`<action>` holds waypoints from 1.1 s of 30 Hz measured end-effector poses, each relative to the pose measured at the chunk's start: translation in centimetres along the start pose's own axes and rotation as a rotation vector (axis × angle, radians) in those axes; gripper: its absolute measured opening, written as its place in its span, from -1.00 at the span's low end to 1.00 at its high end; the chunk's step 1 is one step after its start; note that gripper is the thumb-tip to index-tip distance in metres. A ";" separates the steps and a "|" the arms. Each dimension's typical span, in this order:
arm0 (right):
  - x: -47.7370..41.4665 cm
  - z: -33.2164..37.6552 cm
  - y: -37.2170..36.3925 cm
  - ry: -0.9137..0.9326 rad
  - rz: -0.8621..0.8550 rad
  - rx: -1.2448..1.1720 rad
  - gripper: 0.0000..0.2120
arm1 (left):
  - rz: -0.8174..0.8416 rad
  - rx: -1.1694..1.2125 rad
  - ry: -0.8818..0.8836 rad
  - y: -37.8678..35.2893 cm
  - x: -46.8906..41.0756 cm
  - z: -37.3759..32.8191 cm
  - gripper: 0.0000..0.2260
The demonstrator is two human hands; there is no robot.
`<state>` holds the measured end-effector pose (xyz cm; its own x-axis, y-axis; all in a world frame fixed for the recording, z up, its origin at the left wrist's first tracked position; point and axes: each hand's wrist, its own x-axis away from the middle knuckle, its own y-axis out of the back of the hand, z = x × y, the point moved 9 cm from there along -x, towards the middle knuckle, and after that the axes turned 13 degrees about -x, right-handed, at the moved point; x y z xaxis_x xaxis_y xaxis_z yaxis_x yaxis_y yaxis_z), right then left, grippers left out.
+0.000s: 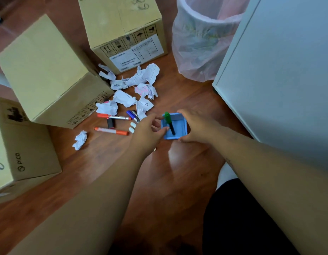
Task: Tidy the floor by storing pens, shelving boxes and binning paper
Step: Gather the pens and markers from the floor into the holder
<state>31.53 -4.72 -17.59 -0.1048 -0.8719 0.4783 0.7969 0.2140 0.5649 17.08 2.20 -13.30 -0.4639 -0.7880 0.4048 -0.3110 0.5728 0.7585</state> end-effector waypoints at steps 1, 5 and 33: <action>-0.1 0.0 0.1 0.000 0.006 0.007 -0.09 | -0.002 0.007 0.001 0.1 -0.2 -0.4 -0.73; 0.0 -0.2 0.2 -0.003 0.018 0.017 -0.07 | -0.030 -0.022 -0.018 0.3 -1.6 -1.9 -0.72; -4.9 13.0 -6.0 0.106 -0.054 0.070 -0.85 | 0.112 -0.188 0.245 0.2 2.7 14.6 -0.77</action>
<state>19.51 4.01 -14.63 -0.0803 -0.9239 0.3742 0.7480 0.1923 0.6353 3.65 3.47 -19.44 -0.2660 -0.7662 0.5850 -0.0996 0.6255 0.7739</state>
